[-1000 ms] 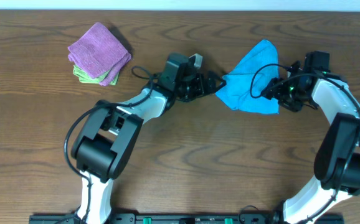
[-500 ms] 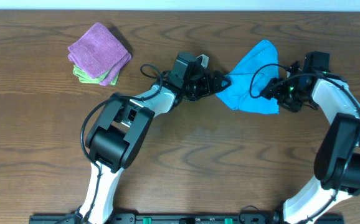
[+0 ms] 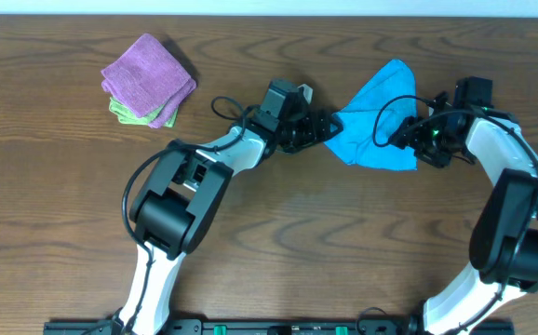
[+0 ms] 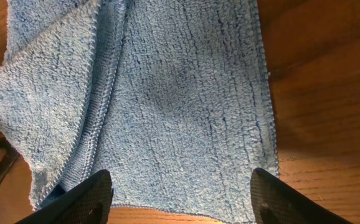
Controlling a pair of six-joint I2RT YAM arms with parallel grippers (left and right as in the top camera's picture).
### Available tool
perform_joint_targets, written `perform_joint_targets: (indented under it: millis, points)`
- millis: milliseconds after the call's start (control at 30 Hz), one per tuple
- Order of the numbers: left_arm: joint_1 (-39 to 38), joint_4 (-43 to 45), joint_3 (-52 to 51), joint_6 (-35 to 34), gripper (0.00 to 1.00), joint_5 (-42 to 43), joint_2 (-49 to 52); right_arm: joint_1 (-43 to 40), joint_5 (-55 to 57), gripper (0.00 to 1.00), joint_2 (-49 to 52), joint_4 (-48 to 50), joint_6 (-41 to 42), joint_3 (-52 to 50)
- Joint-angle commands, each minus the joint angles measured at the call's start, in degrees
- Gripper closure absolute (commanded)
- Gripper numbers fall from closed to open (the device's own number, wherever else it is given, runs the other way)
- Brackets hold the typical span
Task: Fold the cloth
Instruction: 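Reach the left gripper to the cloth's left edge and grasp it, then hold the cloth with both grippers and pull it apart to spread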
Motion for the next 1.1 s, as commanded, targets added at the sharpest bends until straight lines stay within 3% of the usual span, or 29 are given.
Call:
perform_joint_targets:
  millis: [0, 467, 1067]
  points:
    - [-1.7, -1.8, 0.0, 0.2, 0.22, -3.0, 2.0, -0.2, -0.6, 0.29, -0.7, 0.0, 0.7, -0.1]
    - [-2.7, -4.2, 0.0, 0.2, 0.35, -4.6, 4.6, -0.2, -0.6, 0.29, -0.7, -1.0, 0.6, -0.1]
    - [-2.7, -4.2, 0.0, 1.4, 0.83, -7.7, 4.6, -0.2, -0.6, 0.29, -0.7, -1.4, 0.6, -0.1]
